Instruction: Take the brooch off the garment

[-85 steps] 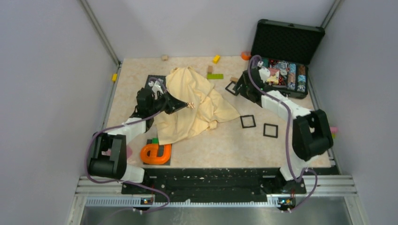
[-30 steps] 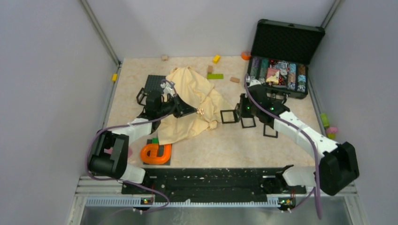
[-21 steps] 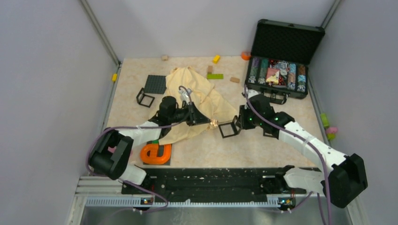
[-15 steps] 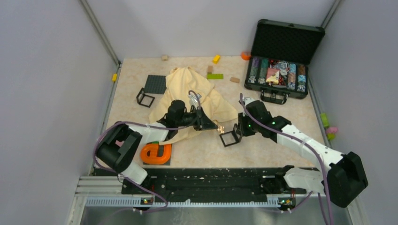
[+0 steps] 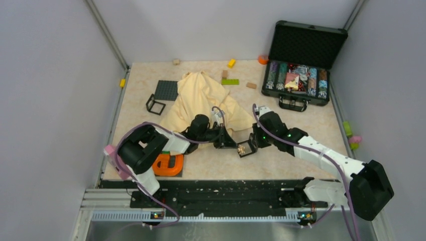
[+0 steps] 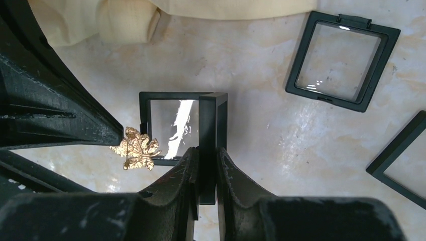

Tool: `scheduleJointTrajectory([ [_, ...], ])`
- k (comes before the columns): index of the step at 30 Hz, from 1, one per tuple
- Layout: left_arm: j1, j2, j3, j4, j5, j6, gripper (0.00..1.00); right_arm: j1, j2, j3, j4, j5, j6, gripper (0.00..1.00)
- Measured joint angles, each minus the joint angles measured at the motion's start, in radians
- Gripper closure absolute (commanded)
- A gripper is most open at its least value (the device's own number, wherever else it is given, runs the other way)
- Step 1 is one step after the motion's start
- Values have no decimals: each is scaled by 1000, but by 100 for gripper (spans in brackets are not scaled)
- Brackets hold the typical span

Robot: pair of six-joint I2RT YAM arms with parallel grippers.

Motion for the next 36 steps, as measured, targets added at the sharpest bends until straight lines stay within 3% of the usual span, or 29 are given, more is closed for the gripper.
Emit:
scheduleJointTrajectory([
  [11,-24,130,69,19,-23,15,100,28,8,-36,40,44,-7,95],
  [33,-33,219,132,0,-37,48,100,39,27,-49,53,67,-8,95],
  [36,-37,219,132,0,-37,48,85,39,33,-49,55,67,-8,95],
])
